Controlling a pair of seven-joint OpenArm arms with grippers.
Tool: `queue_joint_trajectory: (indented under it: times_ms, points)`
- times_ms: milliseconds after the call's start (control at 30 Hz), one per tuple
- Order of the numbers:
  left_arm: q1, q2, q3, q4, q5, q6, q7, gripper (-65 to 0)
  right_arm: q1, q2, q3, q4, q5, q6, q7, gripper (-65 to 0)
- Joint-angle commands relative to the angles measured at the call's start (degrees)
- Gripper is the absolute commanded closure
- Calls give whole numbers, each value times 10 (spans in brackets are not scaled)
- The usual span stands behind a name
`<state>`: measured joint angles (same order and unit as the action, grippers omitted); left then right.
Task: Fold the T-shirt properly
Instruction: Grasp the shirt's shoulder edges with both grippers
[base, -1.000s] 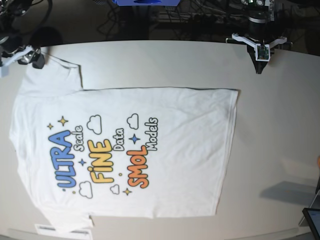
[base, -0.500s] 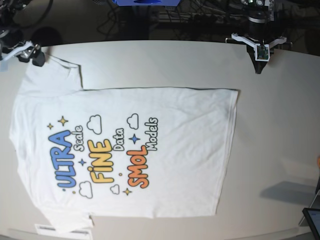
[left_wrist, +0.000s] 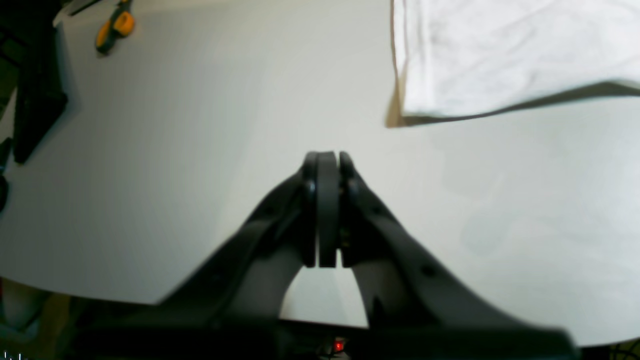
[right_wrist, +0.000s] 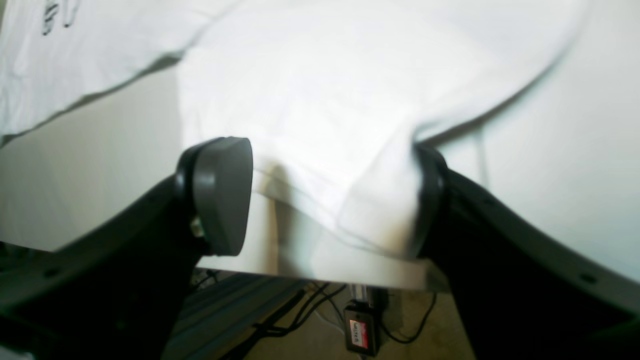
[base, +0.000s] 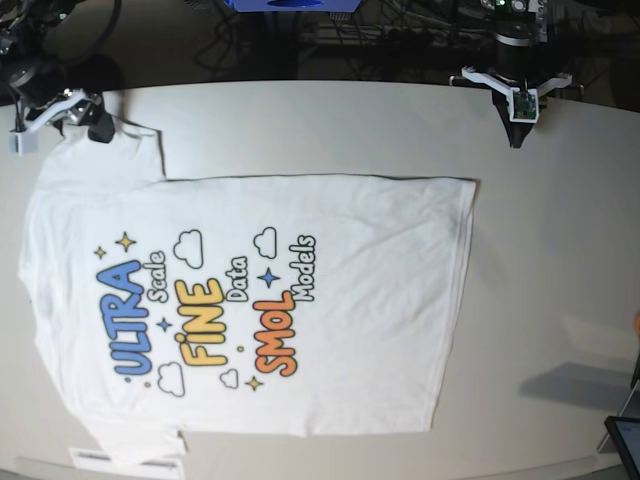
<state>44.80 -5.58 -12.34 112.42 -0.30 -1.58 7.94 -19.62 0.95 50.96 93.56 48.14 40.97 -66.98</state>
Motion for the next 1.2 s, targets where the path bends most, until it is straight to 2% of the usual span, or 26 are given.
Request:
queue_joint_trajectory:
  times_ms: [0,267,433,467,567,633,733,833,900,967,1067,1167]
  points:
    - [6,-3,-4,9,-2,6,-13,0,-13,1,-2,-9,-48,-10,-52,-412]
    - [4,-3,-4,9,-2,6,-12,0,-13,2,-3,-12,-48,-10,-50,-206]
    - [0,-3,-4,9,-2,6,-12,0,-11,2,-2,-13,-48,-10,-50,-3]
    - [-3,-3,-4,9,-2,6,-12,-8,-8,2,-2,-13,-48,-10,-50,0]
    - [-12,-2,-4,9,-2,6,-5,-97,-6,2,-2,-14,-48,-10,-51,-3]
    - [-19,-2,-4,9,-2,6,24,-166,-6,2,-2,-14,-48,-10,-52,-3]
    - [-40,-2,-4,9,-12,5,77,-210,-6,1,-2,-14,-48,-10,-52,-3]
    - [-61,-8,-4,9,-102,5,129,-220,-7,1,-2,-14,-48,-10,-52,-3]
    - [-72,-31,-5,9,-170,5,161,-228,-8,1,-2,-14,-48,-10,-52,-3]
    - [-81,-54,-2,9,-237,5,186,-282,-8,1,-2,-14,-48,-10,-52,-3]
    - [-91,-75,-3,9,-323,5,208,-346,-8,1,-3,-14,-48,-10,-53,-1]
    - [-92,-86,-4,6,-387,5,215,-358,-9,2,-3,-14,-48,-10,-53,-1]
